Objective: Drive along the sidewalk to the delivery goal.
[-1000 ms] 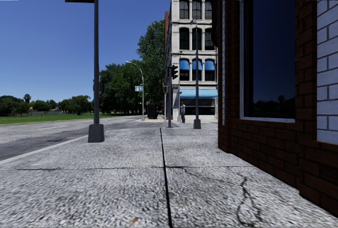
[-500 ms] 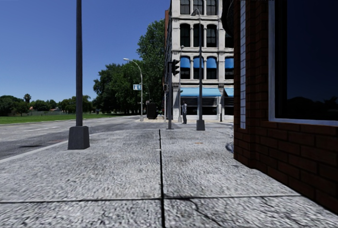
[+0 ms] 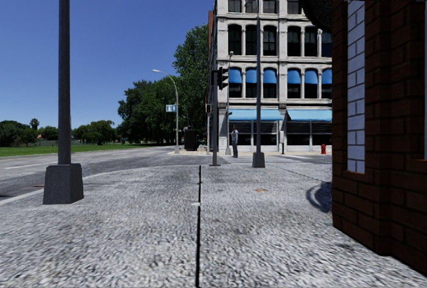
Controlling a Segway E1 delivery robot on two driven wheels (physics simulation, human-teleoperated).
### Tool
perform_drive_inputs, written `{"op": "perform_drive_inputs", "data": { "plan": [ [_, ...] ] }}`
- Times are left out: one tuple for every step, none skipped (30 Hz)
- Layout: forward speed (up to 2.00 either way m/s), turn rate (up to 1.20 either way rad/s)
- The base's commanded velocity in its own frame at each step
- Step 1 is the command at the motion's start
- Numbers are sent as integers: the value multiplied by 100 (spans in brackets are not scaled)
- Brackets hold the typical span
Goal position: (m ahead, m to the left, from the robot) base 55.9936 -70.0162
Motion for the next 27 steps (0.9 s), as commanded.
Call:
{"op": "perform_drive_inputs", "data": {
  "plan": [
    [200, 0],
    [200, 0],
    [200, 0],
    [200, 0],
    [200, 0],
    [200, 0],
    [200, 0],
    [200, 0],
    [200, 0],
    [200, 0],
    [200, -9],
    [200, -9],
    [200, -24],
    [200, -33],
    [200, -36],
    [200, -36],
    [200, -36],
    [200, -37],
    [200, -37],
    [200, -37],
    [200, -37],
    [200, -37],
    [200, -37],
    [200, -39],
    [200, -42],
    [200, -44],
    [200, -44]
  ]
}}
